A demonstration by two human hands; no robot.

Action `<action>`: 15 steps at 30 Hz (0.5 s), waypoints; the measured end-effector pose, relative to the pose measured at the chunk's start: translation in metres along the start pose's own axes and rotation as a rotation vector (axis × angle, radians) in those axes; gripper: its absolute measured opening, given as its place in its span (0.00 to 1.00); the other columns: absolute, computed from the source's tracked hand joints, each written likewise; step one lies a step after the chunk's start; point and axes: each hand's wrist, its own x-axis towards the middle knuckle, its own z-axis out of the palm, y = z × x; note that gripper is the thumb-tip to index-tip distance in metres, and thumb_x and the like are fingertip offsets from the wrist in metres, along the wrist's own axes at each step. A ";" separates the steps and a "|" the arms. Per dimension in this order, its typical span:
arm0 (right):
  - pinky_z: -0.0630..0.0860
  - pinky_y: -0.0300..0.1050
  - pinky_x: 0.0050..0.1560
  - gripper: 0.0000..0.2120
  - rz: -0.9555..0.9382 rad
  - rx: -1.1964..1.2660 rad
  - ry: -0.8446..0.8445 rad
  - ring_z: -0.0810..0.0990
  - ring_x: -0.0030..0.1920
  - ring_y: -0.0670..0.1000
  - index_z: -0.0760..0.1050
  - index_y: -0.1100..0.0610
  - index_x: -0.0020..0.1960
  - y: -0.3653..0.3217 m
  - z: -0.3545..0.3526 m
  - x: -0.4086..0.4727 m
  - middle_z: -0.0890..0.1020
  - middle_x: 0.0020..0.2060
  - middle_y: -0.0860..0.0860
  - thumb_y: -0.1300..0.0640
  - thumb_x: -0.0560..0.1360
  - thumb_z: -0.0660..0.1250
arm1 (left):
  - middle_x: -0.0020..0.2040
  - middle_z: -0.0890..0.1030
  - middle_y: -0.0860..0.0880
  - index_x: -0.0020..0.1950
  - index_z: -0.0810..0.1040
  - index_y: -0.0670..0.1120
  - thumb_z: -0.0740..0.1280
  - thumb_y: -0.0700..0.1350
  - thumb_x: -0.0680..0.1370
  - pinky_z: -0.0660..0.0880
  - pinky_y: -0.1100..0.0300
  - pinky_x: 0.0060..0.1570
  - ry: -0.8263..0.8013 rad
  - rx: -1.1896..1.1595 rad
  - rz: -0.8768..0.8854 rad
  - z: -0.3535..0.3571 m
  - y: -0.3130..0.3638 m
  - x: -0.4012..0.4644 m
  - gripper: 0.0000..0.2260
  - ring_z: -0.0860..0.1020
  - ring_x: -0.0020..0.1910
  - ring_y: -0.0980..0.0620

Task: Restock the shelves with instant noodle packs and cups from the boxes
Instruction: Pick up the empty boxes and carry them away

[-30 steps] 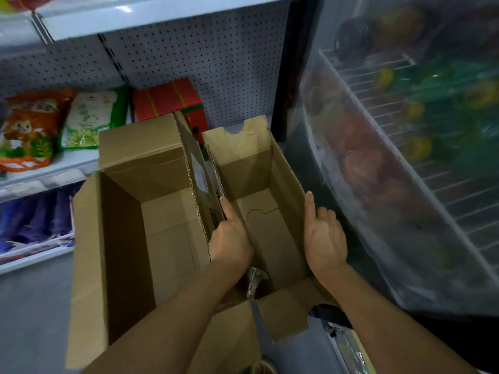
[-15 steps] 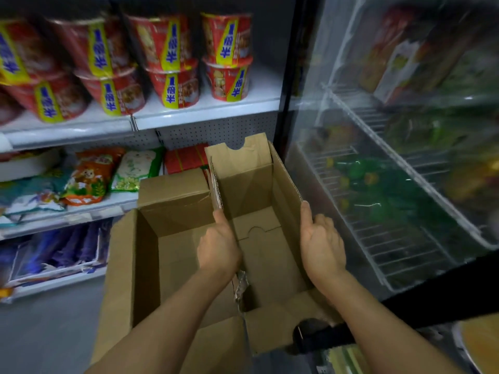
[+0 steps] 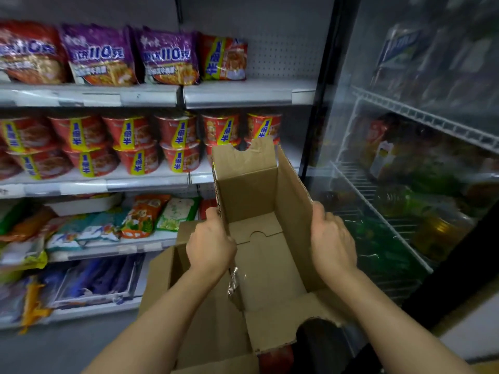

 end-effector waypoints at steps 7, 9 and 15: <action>0.74 0.48 0.50 0.22 -0.057 0.058 0.017 0.74 0.58 0.56 0.58 0.60 0.70 -0.060 -0.017 0.005 0.76 0.55 0.57 0.68 0.77 0.57 | 0.49 0.79 0.41 0.61 0.67 0.44 0.67 0.39 0.73 0.77 0.50 0.46 0.120 -0.006 0.005 -0.056 -0.039 0.015 0.19 0.78 0.49 0.40; 0.73 0.48 0.49 0.20 -0.068 0.071 0.008 0.74 0.57 0.57 0.59 0.59 0.68 -0.080 -0.015 0.004 0.76 0.55 0.57 0.68 0.77 0.57 | 0.48 0.79 0.41 0.61 0.67 0.44 0.66 0.38 0.73 0.74 0.52 0.41 0.140 -0.004 0.005 -0.069 -0.055 0.020 0.18 0.78 0.48 0.40; 0.75 0.50 0.49 0.23 -0.080 0.107 -0.018 0.75 0.56 0.57 0.58 0.59 0.70 -0.139 0.006 -0.006 0.77 0.54 0.58 0.67 0.77 0.59 | 0.47 0.79 0.39 0.62 0.67 0.43 0.65 0.38 0.73 0.70 0.53 0.40 0.102 0.023 -0.004 -0.092 -0.112 0.032 0.18 0.78 0.48 0.38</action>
